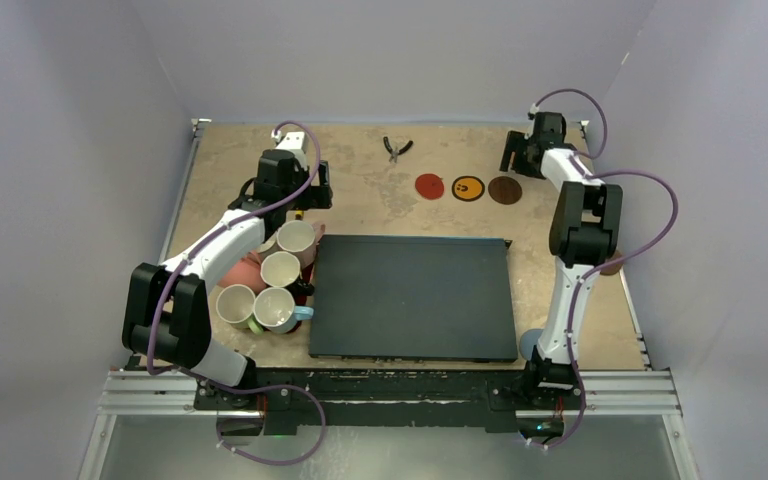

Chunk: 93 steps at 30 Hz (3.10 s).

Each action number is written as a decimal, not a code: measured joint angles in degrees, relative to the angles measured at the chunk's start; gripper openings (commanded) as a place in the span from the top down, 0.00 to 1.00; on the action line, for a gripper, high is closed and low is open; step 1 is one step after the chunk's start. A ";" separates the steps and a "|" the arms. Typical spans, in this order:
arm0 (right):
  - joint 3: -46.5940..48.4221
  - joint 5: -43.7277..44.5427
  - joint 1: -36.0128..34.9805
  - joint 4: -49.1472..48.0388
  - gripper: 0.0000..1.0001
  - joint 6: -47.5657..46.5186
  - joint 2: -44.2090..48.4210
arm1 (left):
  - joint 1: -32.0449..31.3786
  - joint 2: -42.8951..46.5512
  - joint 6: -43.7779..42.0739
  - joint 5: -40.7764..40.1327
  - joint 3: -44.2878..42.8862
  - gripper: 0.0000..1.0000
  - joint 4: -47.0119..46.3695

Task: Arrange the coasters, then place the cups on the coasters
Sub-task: Move the coaster to the center of the board.

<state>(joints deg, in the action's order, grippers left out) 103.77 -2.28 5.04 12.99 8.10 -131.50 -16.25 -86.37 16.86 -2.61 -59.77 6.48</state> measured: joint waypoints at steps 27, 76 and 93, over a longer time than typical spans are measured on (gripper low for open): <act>12.92 -4.44 -0.02 -4.31 0.15 0.70 -9.49 | -0.07 -1.95 -0.11 -0.59 0.00 0.05 0.00; -5.01 -14.16 -5.44 -10.23 0.21 -4.28 0.44 | -0.76 -2.86 -0.11 -0.57 0.00 0.05 0.04; -6.51 -14.21 -6.49 -9.01 0.19 -4.31 1.84 | -0.81 -2.86 -0.11 -0.57 0.00 0.05 0.04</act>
<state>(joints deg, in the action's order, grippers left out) 97.25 -16.49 -1.45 3.99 3.79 -129.67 -17.06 -89.23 16.75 -3.18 -59.77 6.52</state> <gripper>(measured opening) 0.798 0.949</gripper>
